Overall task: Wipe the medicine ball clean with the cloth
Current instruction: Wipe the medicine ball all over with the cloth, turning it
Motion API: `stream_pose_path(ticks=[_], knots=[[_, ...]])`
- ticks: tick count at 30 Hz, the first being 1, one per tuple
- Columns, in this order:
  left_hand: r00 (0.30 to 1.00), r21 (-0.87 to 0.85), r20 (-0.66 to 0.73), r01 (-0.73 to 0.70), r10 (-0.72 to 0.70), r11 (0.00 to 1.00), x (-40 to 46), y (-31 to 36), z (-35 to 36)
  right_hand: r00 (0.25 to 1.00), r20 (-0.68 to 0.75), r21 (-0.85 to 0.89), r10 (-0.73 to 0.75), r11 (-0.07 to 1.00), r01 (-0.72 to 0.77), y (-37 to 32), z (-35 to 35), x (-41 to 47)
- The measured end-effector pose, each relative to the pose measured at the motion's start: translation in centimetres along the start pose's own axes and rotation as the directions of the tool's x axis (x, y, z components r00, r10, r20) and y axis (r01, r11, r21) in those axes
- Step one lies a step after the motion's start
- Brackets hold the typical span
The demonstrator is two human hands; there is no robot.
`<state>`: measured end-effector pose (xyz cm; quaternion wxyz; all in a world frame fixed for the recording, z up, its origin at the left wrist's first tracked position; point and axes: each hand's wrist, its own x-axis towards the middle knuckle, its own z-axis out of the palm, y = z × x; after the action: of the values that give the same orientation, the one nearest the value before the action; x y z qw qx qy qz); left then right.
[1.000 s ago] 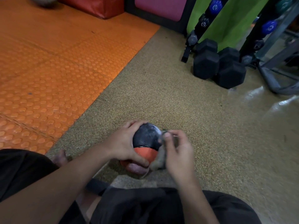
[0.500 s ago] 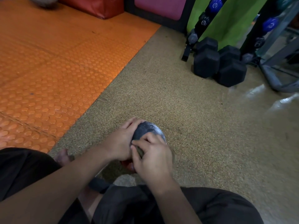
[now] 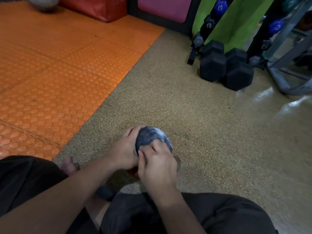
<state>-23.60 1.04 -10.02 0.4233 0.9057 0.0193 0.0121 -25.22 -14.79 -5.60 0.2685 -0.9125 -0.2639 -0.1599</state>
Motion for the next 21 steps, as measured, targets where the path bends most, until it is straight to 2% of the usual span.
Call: stream_pose_path(ticks=[1,3,6,8,9,10,13,15,17,21], knots=[[1.0,-0.002,0.0,-0.003,0.003,1.0,-0.1,-0.2,0.0,1.0,0.002,-0.018,-0.029,0.999,0.029,-0.1,0.2,0.1],[1.0,-0.012,0.004,0.01,-0.009,1.0,-0.4,-0.5,-0.2,0.999,-0.047,0.035,0.027,0.999,-0.026,1.3,0.1,0.2],[0.999,-0.024,0.022,0.033,-0.032,0.999,-0.6,-0.2,-0.5,0.948,-0.096,0.197,0.305,0.939,-0.282,5.4,-0.1,-0.1],[0.998,-0.036,0.031,0.052,-0.051,0.998,-0.4,-0.4,-0.7,0.838,-0.071,0.315,0.541,0.809,-0.496,7.4,-0.1,0.2],[0.997,-0.052,0.037,0.063,-0.061,0.997,-0.4,-0.6,-0.8,0.81,-0.074,0.338,0.582,0.778,-0.529,7.5,0.0,0.3],[0.997,-0.067,0.036,0.065,-0.063,0.996,-0.4,-0.8,-0.9,0.829,-0.095,0.327,0.551,0.804,-0.496,6.7,0.1,0.3],[0.999,-0.113,0.013,0.052,-0.051,0.992,-0.3,-1.4,-1.2,0.978,-0.085,0.174,0.191,0.969,-0.175,1.5,0.4,0.0],[0.999,-0.127,0.022,0.045,-0.043,0.991,-0.4,-2.0,-1.5,0.996,-0.072,0.114,0.051,0.993,-0.043,0.6,0.9,-0.2],[0.998,-0.134,0.045,0.037,-0.032,0.99,-0.4,-2.4,-1.7,0.99,-0.102,0.208,0.099,0.975,-0.076,2.0,1.1,-0.2],[0.998,-0.118,0.063,0.035,-0.028,0.992,0.1,-2.1,-1.8,0.944,-0.114,0.355,0.309,0.9,-0.251,4.8,0.9,-0.2]])
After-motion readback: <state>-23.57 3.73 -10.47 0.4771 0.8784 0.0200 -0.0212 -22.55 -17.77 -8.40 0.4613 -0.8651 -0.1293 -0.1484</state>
